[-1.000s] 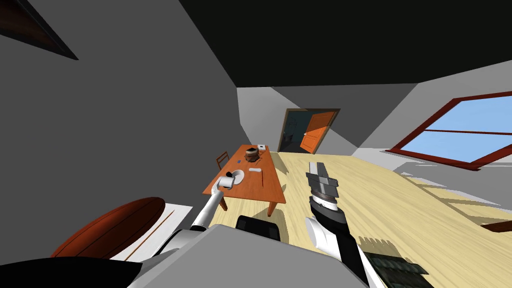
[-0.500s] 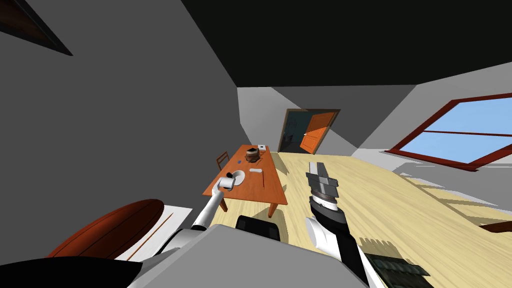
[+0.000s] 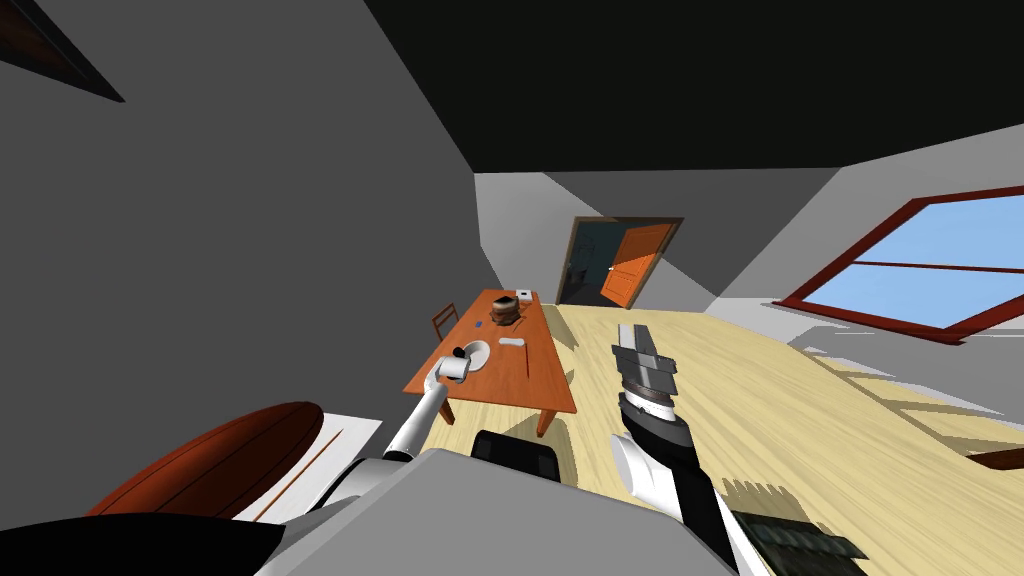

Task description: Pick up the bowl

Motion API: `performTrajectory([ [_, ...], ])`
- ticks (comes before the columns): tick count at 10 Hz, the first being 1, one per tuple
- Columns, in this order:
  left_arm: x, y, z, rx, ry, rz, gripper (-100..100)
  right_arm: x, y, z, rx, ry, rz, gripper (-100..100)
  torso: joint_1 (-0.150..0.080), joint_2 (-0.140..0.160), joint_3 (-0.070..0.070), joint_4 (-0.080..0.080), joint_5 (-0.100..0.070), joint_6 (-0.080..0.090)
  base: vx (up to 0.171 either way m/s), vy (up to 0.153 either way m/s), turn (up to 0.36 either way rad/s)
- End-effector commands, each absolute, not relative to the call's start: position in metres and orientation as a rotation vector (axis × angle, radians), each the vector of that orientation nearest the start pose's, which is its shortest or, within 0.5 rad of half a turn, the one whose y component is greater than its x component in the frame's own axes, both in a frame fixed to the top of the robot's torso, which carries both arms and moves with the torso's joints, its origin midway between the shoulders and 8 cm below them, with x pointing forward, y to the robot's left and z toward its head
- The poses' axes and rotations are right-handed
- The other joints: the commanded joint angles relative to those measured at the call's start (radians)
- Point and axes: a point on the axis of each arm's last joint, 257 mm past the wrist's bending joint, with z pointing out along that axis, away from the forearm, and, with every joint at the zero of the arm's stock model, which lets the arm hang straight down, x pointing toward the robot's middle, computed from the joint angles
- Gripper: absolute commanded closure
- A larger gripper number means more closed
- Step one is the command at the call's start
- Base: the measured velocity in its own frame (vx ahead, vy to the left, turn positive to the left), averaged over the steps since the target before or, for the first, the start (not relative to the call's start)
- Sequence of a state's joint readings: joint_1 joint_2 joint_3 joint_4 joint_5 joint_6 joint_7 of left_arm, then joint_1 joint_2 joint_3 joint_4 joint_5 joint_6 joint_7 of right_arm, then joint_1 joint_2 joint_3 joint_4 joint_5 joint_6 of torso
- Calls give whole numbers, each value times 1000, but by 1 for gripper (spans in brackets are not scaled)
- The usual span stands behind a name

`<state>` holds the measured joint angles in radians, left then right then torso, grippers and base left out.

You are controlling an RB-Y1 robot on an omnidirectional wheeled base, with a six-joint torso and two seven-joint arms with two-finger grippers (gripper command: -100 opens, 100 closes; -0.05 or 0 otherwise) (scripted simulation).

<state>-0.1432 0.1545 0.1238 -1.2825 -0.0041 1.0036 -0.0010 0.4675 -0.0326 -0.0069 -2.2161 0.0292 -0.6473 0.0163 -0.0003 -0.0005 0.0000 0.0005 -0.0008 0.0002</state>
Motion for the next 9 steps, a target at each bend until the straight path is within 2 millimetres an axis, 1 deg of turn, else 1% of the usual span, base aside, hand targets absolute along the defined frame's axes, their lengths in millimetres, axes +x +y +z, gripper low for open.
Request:
performTrajectory([
  [1,421,340,-481,-1980,1859,-258,100,333,-268,33,517,581,1302,0,0,0,0,0,0,0,0,0,0],
  [3,421,340,-481,-1983,1857,-259,100,333,-268,33,517,581,1302,0,-1,1,0,0,0,0,0,0,0],
  [4,421,340,-481,-1982,1857,-259,0,333,-268,33,517,581,1302,0,-1,1,0,0,0,0,0,0,0],
  [5,425,340,-471,-1974,1859,-259,100,333,-268,33,517,581,1302,0,-1,1,0,0,0,0,-29,-2,-12],
  [7,426,340,-463,-1975,1858,-260,100,333,-268,33,517,581,1302,0,-2,4,2,1,-1,0,-55,-10,-7],
  [8,427,341,-465,-1972,1858,-262,100,333,-268,33,517,581,1302,0,-2,5,3,1,-1,0,-22,-6,-1],
  [9,427,341,-465,-1972,1860,-260,0,333,-268,33,517,581,1302,0,-1,4,2,1,0,-1,0,0,0],
])
